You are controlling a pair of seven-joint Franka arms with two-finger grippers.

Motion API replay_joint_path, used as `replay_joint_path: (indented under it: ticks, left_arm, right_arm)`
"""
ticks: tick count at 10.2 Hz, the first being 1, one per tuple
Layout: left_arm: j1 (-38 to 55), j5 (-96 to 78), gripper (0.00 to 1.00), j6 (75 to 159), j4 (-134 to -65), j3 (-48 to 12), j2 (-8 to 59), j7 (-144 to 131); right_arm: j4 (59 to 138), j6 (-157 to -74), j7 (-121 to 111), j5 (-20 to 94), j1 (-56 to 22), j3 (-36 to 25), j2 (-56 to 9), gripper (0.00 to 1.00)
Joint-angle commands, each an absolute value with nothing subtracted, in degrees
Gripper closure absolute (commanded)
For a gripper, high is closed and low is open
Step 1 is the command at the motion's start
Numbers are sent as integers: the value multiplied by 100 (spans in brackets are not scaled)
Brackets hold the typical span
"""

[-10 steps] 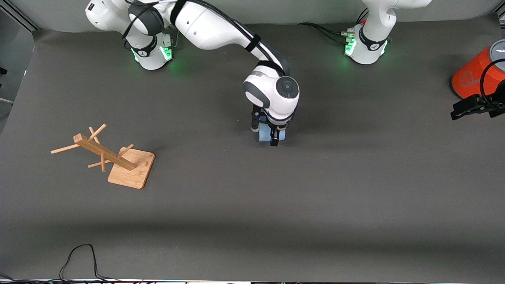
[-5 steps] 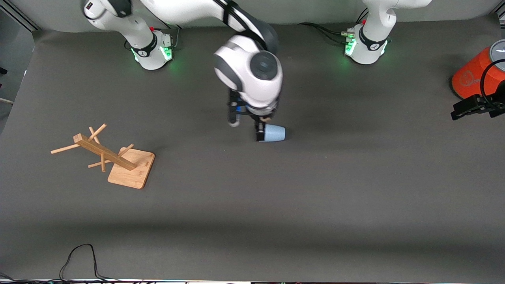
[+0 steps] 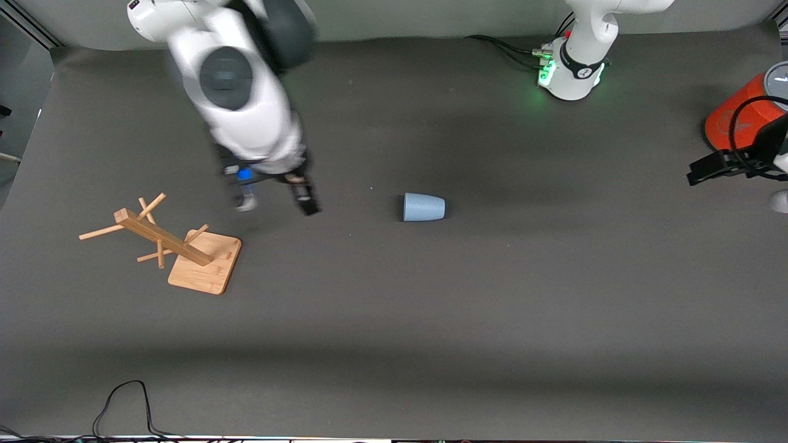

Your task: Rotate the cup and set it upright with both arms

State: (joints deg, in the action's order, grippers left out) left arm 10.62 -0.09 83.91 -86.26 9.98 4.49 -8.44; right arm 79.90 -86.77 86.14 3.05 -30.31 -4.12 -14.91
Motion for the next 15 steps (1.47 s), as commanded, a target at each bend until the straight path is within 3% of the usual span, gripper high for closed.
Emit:
replay_joint_path:
  ticks: [1, 5, 7, 12, 15]
  left_arm:
    - [1666, 61, 0, 8323, -8587, 888, 641, -1684]
    - [3195, 114, 0, 8411, -8464, 861, 1369, -2907]
    - [3882, 132, 0, 8542, -8070, 861, 2088, -3950]
    - [5175, 475, 0, 8613, -6604, 861, 4057, -6692]
    - [5781, 684, 0, 8866, -6478, 870, 4612, -7679]
  right_arm:
    - [8402, -8395, 6392, 387, -2088, -325, -890, 0]
    - [8490, -8174, 2461, 334, -531, -290, -554, 0]
    - [8481, -8270, 955, 308, -151, -290, -528, 0]
    - [8551, -9016, -62, 185, -123, -343, -475, 0]
    - [8605, -9053, -53, 176, -123, -369, -466, 0]
